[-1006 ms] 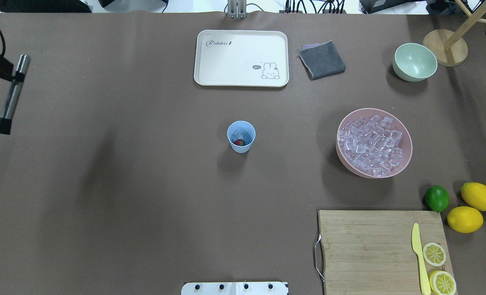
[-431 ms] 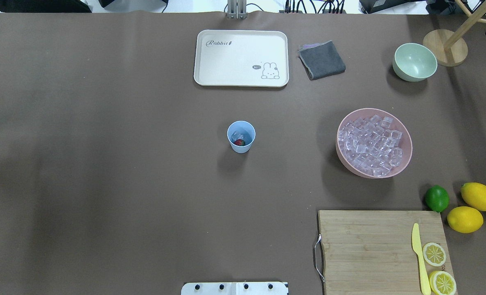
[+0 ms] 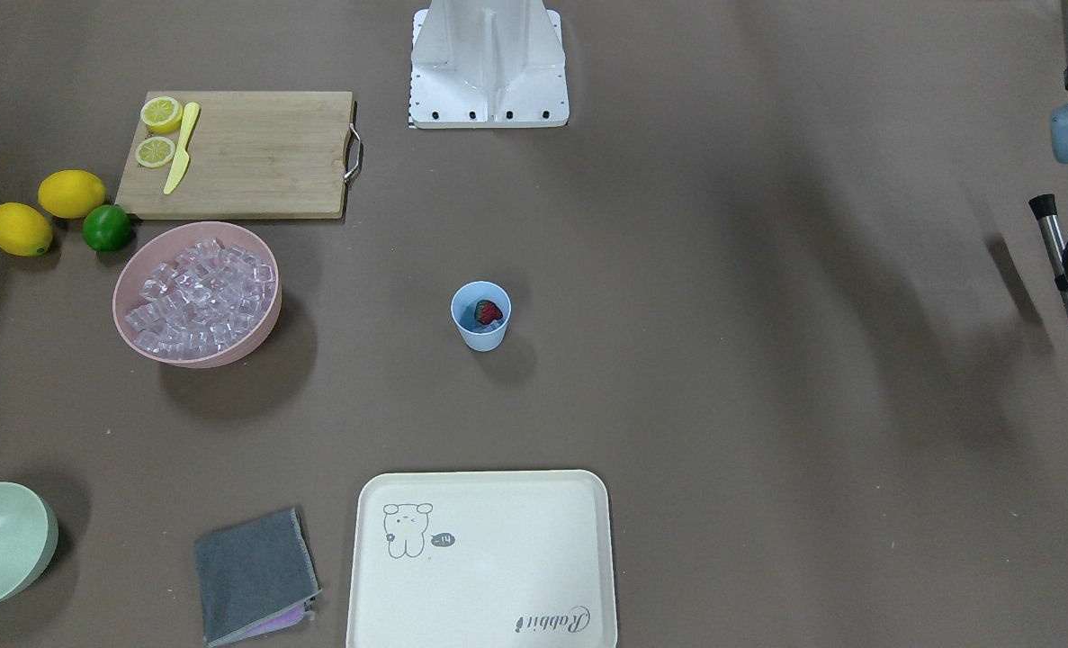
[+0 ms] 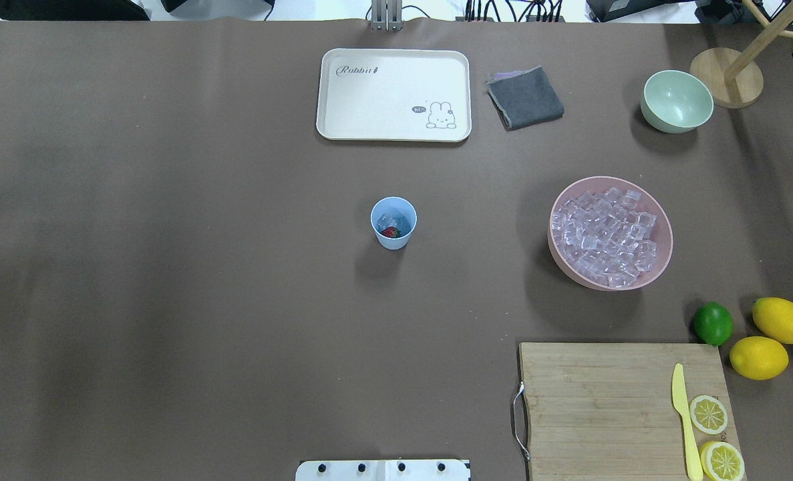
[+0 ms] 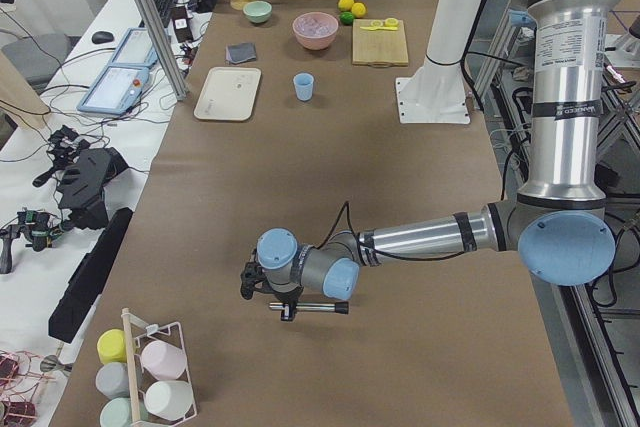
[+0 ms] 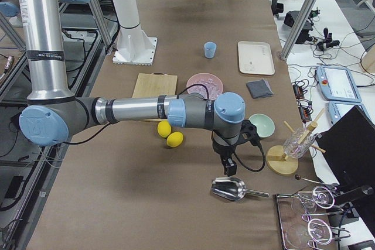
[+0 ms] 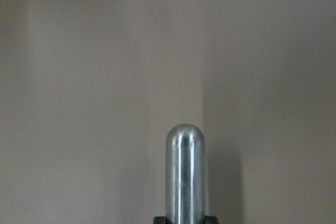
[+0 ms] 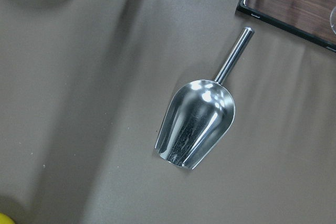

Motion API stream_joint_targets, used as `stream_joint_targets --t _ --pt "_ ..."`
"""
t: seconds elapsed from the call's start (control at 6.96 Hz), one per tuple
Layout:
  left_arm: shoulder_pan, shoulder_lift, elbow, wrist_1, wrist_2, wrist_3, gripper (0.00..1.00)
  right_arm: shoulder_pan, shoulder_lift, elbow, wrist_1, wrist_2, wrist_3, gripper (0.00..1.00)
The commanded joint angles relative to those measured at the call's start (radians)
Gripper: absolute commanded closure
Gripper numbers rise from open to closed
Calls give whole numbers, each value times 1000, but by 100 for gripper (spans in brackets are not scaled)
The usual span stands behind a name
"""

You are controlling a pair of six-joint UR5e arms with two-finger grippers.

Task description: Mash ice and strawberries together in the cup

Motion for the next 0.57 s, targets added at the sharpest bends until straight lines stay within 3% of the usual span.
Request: stream_joint_targets --t 0.0,0.14,0.43 --pt "9 -29 1 -3 -1 -7 17 0 -1 -2 1 -1 0 1" --pt "9 -37 -17 -15 -2 -7 1 0 -2 0 1 1 0 1" --pt "9 -49 -52 -19 -1 -5 1 0 -10 3 1 1 0 1"
